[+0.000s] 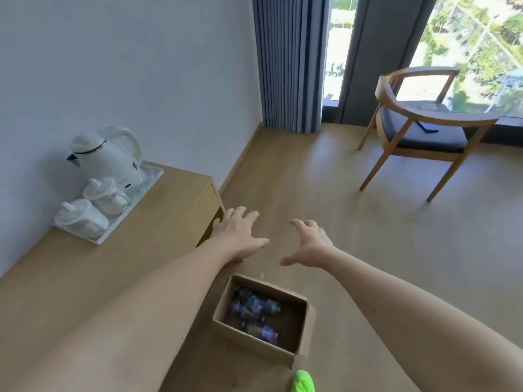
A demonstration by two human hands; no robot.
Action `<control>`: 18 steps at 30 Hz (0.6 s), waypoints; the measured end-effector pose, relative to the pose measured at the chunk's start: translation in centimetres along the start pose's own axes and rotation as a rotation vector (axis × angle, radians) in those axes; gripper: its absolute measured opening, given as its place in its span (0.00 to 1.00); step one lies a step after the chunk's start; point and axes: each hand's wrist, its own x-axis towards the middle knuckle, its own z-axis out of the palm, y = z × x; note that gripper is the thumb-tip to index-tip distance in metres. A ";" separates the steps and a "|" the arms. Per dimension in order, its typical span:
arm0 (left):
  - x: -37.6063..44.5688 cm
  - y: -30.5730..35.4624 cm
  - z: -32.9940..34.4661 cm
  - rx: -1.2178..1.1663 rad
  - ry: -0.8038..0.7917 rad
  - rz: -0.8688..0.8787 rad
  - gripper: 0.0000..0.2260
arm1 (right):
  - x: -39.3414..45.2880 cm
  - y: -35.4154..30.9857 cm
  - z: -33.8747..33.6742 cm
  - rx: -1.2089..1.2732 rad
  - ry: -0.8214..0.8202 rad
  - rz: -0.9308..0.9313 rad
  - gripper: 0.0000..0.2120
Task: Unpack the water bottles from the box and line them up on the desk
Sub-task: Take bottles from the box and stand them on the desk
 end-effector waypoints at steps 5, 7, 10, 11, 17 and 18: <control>3.7 0.6 4.9 0.022 -0.106 0.006 0.37 | 3.1 3.9 4.3 0.107 -0.110 0.085 0.48; 5.5 0.0 7.1 0.020 -0.147 0.000 0.37 | 4.7 5.2 6.5 0.140 -0.139 0.121 0.45; 8.2 -1.2 11.4 0.021 -0.178 -0.011 0.37 | 6.6 7.2 10.3 0.172 -0.190 0.176 0.43; 8.9 -1.7 13.2 0.013 -0.193 -0.012 0.37 | 7.3 7.9 11.9 0.174 -0.205 0.198 0.43; 12.5 -5.3 25.8 0.011 -0.366 0.019 0.36 | 11.6 11.5 23.4 0.173 -0.330 0.308 0.44; 13.2 -6.2 28.1 0.013 -0.391 0.014 0.36 | 12.4 12.1 25.5 0.177 -0.346 0.325 0.44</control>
